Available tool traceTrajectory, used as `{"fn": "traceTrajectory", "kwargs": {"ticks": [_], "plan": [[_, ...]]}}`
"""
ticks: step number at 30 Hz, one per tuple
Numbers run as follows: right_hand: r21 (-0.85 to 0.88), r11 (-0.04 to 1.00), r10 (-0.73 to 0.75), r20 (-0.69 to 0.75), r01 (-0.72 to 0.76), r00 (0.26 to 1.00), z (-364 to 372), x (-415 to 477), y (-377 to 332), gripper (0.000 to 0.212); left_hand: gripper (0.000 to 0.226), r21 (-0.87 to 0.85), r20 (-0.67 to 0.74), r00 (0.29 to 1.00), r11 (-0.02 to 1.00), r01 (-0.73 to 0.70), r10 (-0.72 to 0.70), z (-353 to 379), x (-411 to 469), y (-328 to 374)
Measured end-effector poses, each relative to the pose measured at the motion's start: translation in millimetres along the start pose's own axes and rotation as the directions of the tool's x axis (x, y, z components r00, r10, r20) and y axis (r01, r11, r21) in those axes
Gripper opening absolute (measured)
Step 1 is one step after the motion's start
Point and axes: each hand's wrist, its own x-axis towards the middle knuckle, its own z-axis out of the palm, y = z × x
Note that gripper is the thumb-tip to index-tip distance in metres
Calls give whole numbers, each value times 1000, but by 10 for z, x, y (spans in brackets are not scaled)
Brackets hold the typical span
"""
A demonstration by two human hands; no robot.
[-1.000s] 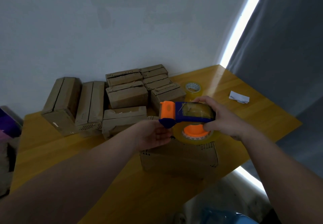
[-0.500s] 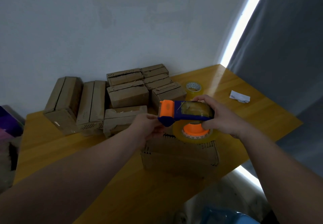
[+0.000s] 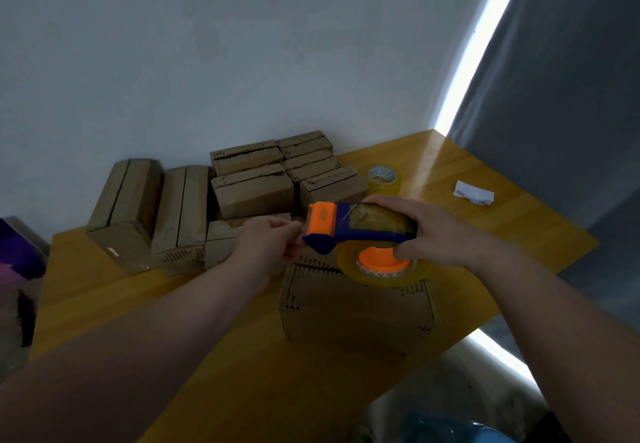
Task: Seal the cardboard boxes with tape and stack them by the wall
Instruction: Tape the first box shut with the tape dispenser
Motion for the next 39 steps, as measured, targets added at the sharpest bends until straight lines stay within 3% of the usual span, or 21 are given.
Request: {"fn": "traceTrajectory", "kwargs": {"ticks": [4, 9, 17, 20, 29, 39], "plan": [[-214, 977, -3, 55, 15, 998, -1, 42, -109, 82, 16, -20, -32, 997, 998, 63, -63, -68, 33, -71], [-321, 947, 21, 105, 14, 994, 60, 102, -173, 87, 16, 83, -99, 994, 995, 64, -56, -102, 64, -187], [-336, 942, 40, 150, 13, 988, 38, 129, -231, 88, 22, 63, -169, 983, 994, 84, -73, -157, 124, -262], [-398, 917, 40, 136, 18, 990, -45, 88, -214, 82, 20, 54, -254, 964, 994, 97, -80, -319, 202, -303], [-567, 823, 18, 84, 33, 996, 36, 178, 5, 84, 30, 166, -276, 961, 984, 69, -21, -226, 218, -651], [-496, 868, 28, 39, -5, 999, 27, 112, 38, 81, 27, 466, -76, 997, 884, 46, -12, 69, 330, -912]]}}
